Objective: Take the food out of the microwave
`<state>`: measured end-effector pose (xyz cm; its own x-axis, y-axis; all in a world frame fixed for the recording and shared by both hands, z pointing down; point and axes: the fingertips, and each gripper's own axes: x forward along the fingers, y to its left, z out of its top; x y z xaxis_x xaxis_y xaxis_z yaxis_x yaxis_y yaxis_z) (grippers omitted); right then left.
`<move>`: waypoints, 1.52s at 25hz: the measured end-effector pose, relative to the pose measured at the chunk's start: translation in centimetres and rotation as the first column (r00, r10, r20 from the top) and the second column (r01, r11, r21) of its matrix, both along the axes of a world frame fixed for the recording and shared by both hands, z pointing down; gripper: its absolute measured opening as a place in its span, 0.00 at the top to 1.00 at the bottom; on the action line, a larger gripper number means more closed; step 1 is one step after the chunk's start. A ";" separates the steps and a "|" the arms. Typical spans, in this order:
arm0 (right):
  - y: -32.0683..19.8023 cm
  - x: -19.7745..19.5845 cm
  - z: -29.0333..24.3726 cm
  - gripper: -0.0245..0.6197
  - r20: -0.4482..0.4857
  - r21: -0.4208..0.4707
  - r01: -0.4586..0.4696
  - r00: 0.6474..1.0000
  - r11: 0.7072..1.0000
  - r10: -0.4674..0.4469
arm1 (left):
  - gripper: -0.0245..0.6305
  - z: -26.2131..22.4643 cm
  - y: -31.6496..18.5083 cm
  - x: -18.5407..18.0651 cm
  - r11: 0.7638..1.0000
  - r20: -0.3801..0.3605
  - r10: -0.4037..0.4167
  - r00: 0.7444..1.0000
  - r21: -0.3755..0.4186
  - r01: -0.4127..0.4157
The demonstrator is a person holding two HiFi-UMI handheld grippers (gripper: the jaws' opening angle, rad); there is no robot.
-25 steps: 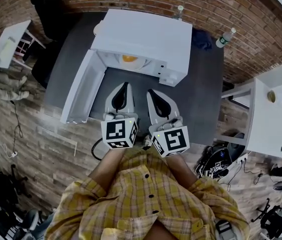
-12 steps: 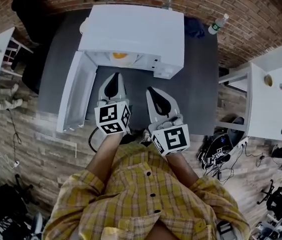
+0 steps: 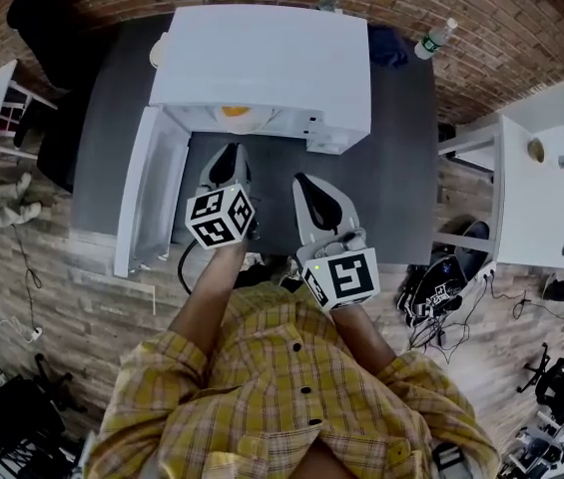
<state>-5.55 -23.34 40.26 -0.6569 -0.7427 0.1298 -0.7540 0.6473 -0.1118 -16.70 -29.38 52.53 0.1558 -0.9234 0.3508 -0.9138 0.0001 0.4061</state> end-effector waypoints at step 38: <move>-2.8 -1.2 3.1 0.95 -0.051 -0.060 -0.072 0.996 0.996 0.069 | 0.81 15.7 -5.2 -4.7 0.941 -0.878 -0.324 0.353 -0.262 0.213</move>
